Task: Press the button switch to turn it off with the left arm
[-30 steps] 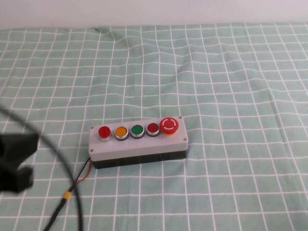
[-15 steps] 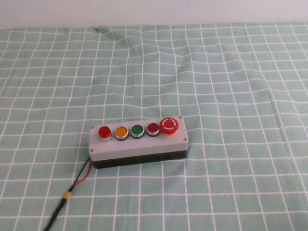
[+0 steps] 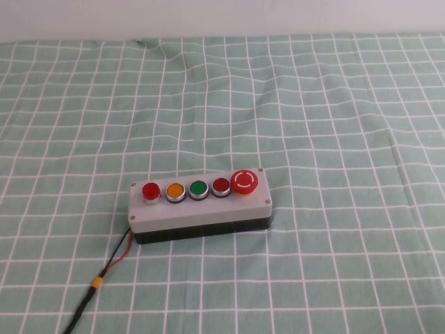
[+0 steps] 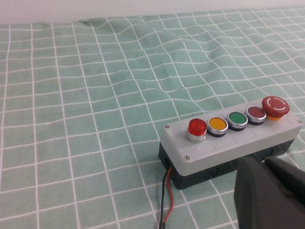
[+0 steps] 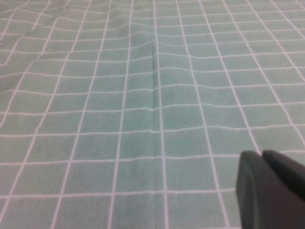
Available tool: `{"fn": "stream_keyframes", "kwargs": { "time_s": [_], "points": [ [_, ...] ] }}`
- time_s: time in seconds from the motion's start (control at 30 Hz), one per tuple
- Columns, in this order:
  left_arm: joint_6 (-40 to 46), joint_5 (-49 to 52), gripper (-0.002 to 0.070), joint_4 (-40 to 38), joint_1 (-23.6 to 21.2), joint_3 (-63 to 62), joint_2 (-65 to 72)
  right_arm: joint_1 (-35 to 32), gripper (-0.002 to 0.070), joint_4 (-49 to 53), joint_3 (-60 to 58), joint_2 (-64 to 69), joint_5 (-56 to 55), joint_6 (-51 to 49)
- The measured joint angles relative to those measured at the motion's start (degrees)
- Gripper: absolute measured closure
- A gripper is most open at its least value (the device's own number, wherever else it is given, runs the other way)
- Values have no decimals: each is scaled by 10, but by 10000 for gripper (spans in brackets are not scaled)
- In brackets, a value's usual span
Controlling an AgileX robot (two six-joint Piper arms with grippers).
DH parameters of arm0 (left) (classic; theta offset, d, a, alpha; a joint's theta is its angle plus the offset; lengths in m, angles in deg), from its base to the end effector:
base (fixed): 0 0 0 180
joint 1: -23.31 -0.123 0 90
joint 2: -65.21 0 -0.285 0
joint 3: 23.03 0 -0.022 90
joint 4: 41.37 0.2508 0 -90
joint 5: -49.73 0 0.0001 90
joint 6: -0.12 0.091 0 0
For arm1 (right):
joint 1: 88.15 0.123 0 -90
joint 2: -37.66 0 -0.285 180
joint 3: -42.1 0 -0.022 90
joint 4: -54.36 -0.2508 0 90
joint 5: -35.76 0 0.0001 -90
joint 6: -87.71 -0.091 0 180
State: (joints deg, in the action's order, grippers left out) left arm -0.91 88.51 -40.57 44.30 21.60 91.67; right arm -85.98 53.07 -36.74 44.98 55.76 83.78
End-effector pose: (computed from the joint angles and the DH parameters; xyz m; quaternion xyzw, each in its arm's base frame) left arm 0.0568 -0.0209 0.3211 0.1438 0.8058 -0.1031 0.5652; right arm 0.0534 0.0027 0.1726 0.0184 0.7992 0.0414 0.5993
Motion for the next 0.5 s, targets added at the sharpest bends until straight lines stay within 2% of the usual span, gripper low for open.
{"fn": "stream_keyframes", "kwargs": {
  "time_s": [0.37, 0.5],
  "points": [
    [0, -6, 677, 0, 0, 21, 0, 0, 694, 0, 0, 0, 0, 0],
    [38, 1, 677, 9, 0, 44, 0, 0, 694, 0, 0, 0, 0, 0]
  ]
}}
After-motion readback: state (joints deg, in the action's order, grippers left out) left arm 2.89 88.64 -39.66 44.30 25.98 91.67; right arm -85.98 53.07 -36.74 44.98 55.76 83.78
